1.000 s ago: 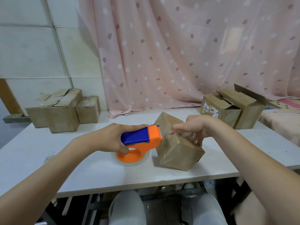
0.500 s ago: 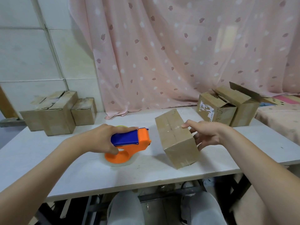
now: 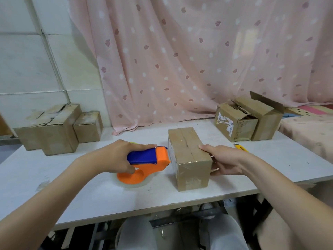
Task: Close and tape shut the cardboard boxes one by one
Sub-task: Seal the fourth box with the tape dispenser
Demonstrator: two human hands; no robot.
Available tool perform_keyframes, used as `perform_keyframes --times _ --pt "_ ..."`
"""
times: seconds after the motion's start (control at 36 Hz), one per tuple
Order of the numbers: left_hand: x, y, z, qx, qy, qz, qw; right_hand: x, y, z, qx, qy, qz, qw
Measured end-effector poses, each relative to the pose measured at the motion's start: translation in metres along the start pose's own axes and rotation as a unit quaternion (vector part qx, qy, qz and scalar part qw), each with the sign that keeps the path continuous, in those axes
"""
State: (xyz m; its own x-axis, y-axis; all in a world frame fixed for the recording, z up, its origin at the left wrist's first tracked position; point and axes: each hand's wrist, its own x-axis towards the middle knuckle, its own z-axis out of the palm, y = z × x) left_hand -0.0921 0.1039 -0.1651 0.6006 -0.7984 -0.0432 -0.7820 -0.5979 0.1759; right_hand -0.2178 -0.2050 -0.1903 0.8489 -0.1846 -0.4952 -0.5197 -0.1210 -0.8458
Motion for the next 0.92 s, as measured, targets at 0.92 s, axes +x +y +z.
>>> perform_keyframes --times 0.92 --pt "-0.021 -0.011 -0.012 -0.011 0.007 -0.036 0.999 -0.02 -0.009 0.069 -0.573 0.191 -0.276 0.747"
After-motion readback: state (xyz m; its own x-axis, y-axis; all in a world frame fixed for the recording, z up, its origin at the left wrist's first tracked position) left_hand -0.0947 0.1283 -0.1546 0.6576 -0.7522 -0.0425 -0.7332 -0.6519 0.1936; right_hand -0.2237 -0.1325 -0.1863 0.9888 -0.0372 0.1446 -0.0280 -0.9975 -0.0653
